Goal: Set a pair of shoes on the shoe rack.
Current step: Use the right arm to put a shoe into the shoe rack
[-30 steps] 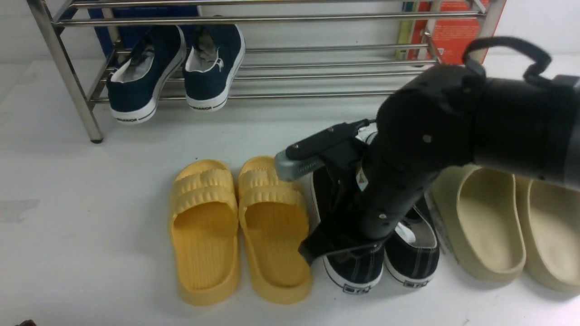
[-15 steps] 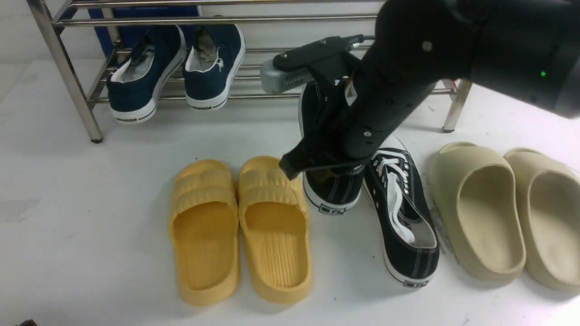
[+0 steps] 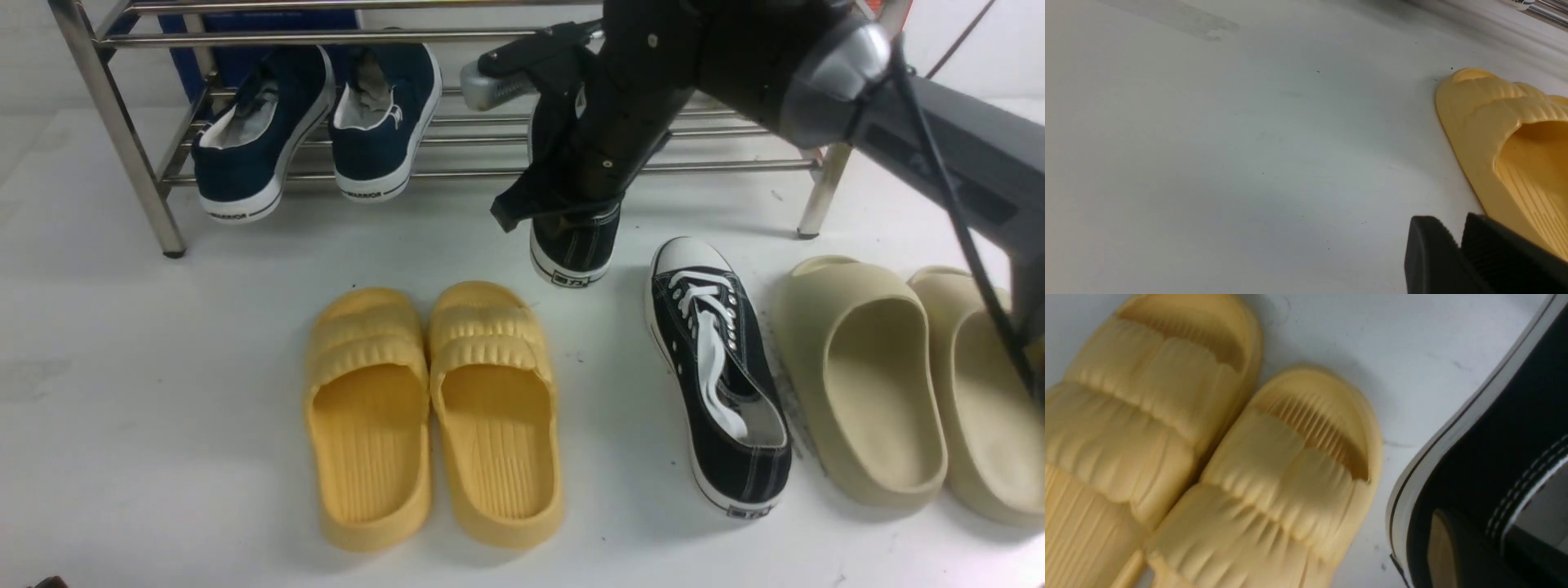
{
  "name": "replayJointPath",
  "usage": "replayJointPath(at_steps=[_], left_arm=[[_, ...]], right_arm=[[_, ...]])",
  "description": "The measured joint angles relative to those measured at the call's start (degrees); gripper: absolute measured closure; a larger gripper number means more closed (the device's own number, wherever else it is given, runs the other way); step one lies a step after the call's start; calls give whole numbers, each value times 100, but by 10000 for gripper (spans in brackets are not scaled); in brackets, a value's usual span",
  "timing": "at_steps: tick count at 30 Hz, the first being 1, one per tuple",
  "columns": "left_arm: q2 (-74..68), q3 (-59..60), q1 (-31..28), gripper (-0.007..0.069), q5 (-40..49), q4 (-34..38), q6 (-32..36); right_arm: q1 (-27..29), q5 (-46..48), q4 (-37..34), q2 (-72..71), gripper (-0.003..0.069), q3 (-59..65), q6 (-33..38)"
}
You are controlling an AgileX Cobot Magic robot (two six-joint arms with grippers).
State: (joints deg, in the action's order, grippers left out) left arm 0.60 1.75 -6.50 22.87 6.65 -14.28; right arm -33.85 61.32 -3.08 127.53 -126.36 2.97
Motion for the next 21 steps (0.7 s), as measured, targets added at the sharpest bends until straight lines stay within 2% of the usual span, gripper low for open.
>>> replayJointPath(at_steps=[9, 21], left_arm=[[0, 0, 0, 482, 0, 0, 0], [0, 0, 0, 477, 0, 0, 0]], right_arm=[[126, -27, 68, 997, 629, -1341, 166], [183, -489, 260, 1189, 628, -1509, 387]])
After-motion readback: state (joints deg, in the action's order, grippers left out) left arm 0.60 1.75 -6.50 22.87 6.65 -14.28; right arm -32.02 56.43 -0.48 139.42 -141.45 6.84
